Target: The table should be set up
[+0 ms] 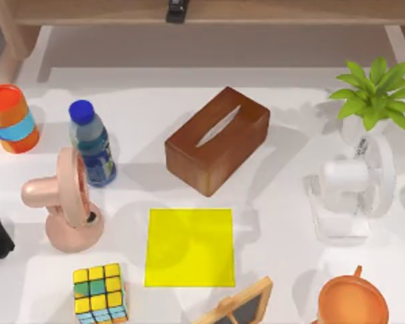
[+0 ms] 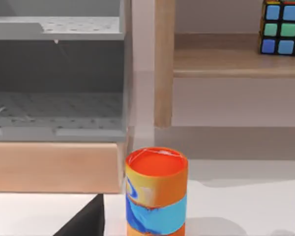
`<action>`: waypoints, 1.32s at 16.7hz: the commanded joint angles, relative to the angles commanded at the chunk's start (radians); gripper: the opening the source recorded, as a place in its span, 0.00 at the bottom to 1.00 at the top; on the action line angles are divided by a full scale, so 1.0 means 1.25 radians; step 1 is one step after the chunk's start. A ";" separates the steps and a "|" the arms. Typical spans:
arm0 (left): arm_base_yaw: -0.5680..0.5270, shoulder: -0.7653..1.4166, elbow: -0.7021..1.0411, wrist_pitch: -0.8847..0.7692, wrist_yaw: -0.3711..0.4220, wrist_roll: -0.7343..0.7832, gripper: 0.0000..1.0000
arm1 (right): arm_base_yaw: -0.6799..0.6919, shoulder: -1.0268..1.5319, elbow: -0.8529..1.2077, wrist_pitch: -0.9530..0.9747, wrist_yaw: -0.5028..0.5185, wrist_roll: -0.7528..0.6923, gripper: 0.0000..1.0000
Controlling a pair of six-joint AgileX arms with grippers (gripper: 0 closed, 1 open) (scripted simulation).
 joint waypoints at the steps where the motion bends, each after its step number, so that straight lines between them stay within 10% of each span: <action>1: 0.000 0.000 0.000 0.000 0.000 0.000 1.00 | 0.000 0.066 0.060 -0.027 -0.002 -0.005 1.00; 8: 0.000 0.000 0.000 0.000 0.000 0.000 1.00 | 0.004 0.300 0.283 -0.108 -0.014 -0.019 1.00; 22: 0.000 0.000 0.000 0.000 0.000 0.000 1.00 | 0.003 0.305 0.214 -0.033 -0.013 -0.019 1.00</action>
